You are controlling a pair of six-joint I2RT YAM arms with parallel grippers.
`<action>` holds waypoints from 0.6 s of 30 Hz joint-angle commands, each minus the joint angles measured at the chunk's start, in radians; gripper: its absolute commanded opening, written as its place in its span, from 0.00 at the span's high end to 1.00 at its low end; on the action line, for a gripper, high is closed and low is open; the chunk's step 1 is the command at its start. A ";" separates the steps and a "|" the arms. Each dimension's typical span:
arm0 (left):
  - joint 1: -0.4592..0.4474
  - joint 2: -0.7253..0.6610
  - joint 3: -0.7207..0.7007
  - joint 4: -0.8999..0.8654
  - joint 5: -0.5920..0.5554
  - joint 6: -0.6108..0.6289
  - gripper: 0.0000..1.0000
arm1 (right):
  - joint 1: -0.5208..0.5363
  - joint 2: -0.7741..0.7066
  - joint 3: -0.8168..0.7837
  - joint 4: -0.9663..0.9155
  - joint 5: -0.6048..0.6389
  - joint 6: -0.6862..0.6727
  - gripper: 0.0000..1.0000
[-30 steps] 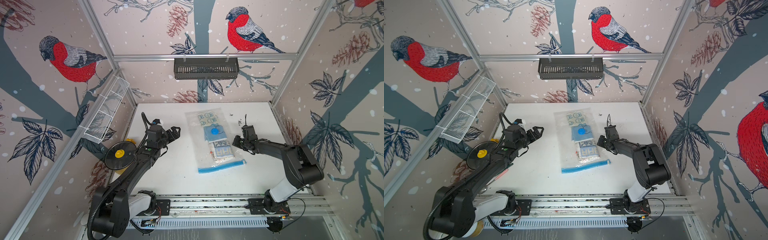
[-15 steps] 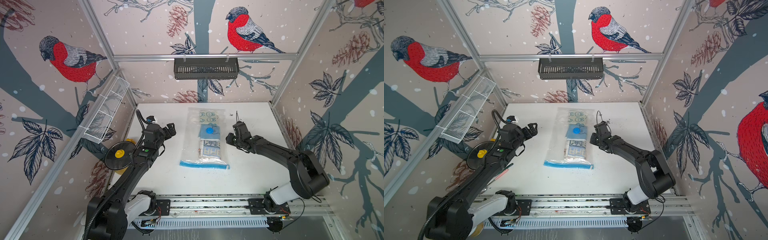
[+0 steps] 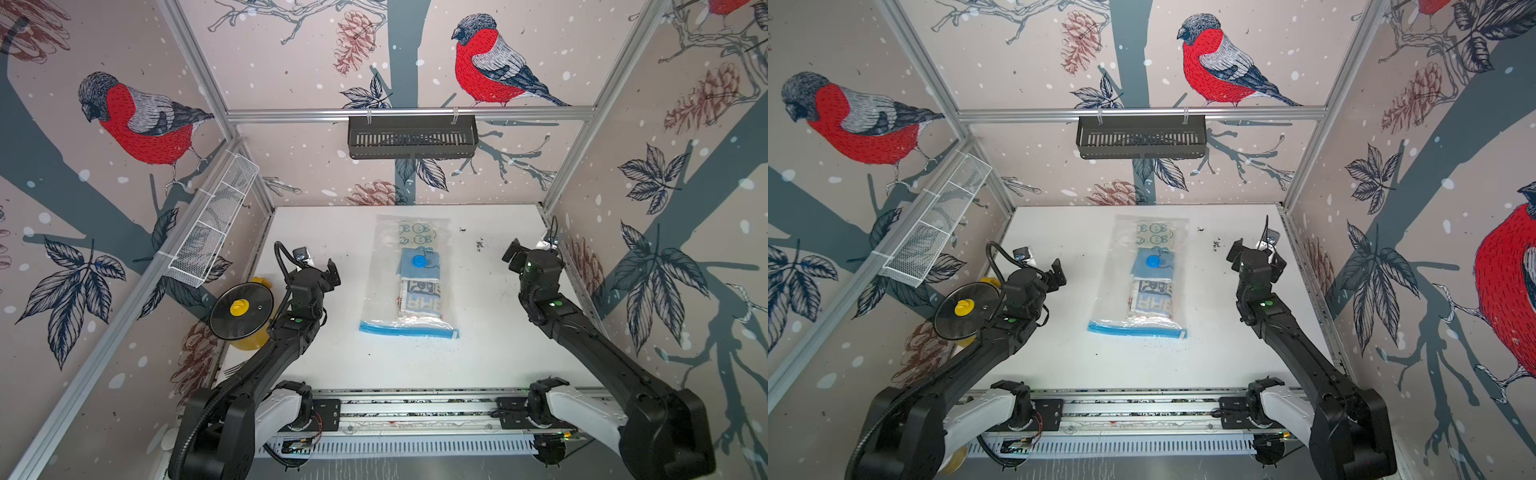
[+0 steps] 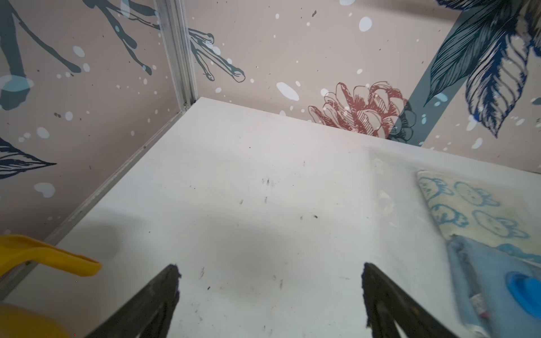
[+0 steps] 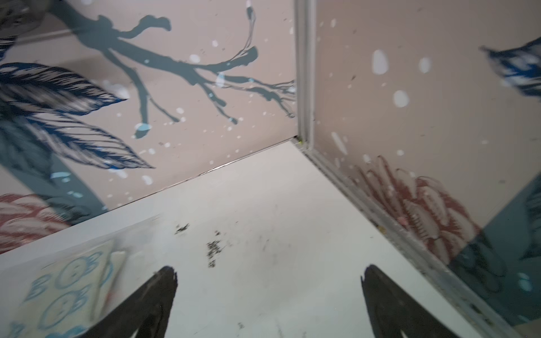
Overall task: Place the folded towel into the vacuum bag
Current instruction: Reset both arms
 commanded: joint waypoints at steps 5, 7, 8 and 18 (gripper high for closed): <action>0.010 0.141 -0.039 0.250 -0.074 0.114 0.04 | -0.102 -0.005 -0.166 0.139 0.202 0.058 0.00; 0.010 0.157 -0.065 0.311 -0.054 0.135 0.04 | -0.108 -0.007 -0.246 0.238 0.208 0.040 0.00; 0.012 0.178 -0.087 0.366 -0.052 0.151 0.04 | -0.111 -0.004 -0.287 0.302 0.190 0.033 0.00; 0.100 0.280 -0.161 0.607 0.238 0.276 0.04 | -0.118 0.243 -0.445 0.869 -0.147 -0.172 0.03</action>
